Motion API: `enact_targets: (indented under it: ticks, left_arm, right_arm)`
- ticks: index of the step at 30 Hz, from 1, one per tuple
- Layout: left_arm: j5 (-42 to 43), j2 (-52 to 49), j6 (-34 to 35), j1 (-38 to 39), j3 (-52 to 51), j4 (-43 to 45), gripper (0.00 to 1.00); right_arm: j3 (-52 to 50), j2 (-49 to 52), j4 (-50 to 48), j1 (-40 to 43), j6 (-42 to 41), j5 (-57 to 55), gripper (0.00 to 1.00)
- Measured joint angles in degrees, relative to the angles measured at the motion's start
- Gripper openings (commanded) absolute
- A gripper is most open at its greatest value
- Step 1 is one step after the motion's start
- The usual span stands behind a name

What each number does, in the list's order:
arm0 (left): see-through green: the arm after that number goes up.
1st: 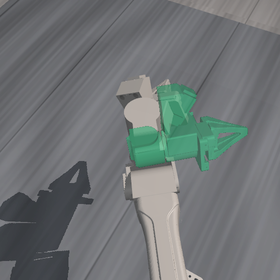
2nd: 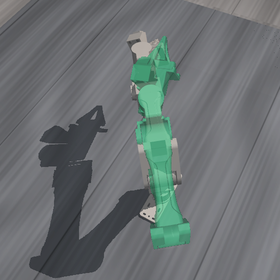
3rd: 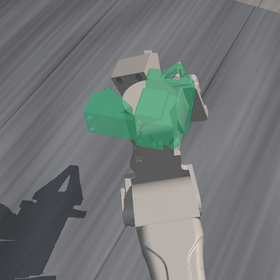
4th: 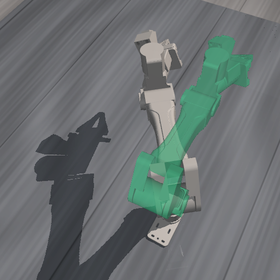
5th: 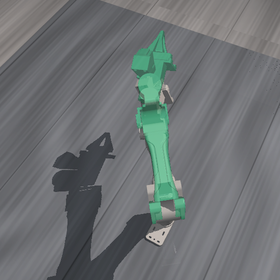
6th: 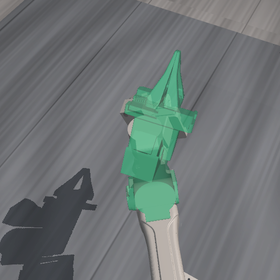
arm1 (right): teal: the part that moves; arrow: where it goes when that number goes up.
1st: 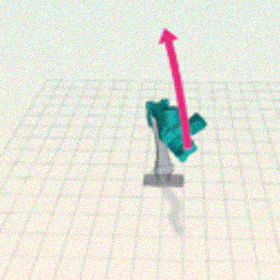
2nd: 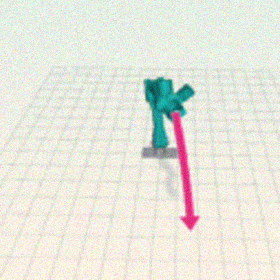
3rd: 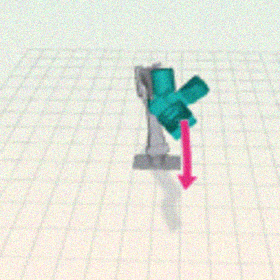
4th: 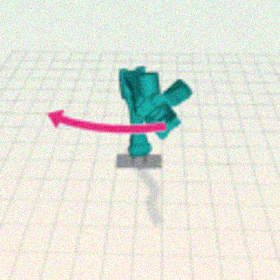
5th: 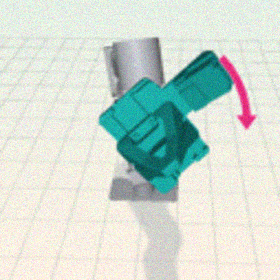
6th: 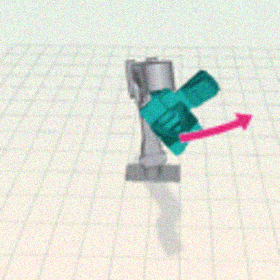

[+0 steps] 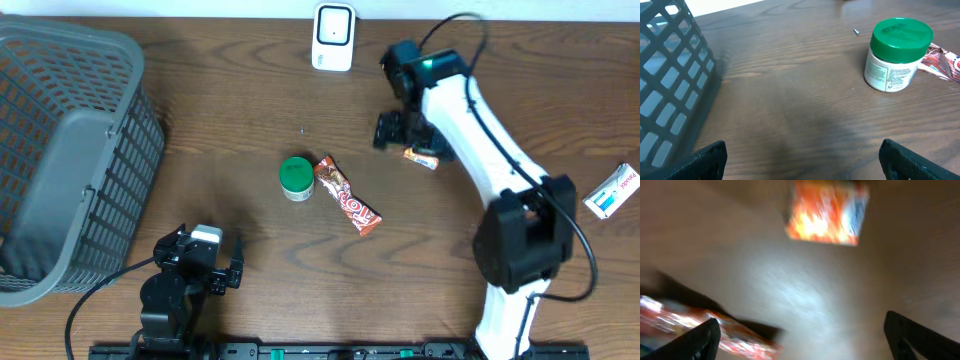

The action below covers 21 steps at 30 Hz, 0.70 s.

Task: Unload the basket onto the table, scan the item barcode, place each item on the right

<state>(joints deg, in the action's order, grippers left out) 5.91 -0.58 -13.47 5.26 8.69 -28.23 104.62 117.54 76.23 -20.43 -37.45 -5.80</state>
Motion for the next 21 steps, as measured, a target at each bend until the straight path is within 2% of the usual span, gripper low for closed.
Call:
enact_targets:
  ticks: [5,11,21]
  left_arm:
    - [0.0,0.0,0.0,0.0,0.0,0.0,0.98]
    - [0.0,0.0,0.0,0.0,0.0,0.0,0.98]
    - [0.0,0.0,0.0,0.0,0.0,0.0,0.98]
  right_arm:
    - [-1.1,2.1,-8.9,0.4,-5.7,0.1,0.99]
    - [-3.7,6.7,-11.3,2.8,-7.5,0.2,0.99]
    - [-6.4,6.8,-16.2,7.5,-2.8,0.3,0.99]
